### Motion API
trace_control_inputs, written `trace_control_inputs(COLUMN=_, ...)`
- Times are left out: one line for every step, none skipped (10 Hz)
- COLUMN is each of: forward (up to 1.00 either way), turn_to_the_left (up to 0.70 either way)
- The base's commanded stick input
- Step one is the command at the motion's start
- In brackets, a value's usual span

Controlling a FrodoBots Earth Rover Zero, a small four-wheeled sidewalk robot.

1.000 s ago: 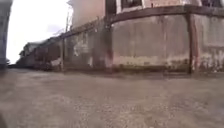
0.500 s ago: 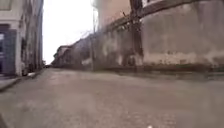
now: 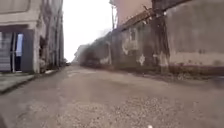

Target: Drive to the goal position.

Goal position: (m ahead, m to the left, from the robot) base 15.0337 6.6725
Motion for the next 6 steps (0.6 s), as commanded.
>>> trace_control_inputs(forward=1.00, turn_to_the_left=0.00)
trace_control_inputs(forward=1.00, turn_to_the_left=0.00)
trace_control_inputs(forward=1.00, turn_to_the_left=0.00)
trace_control_inputs(forward=1.00, turn_to_the_left=0.00)
trace_control_inputs(forward=1.00, turn_to_the_left=0.00)
trace_control_inputs(forward=1.00, turn_to_the_left=-0.11)
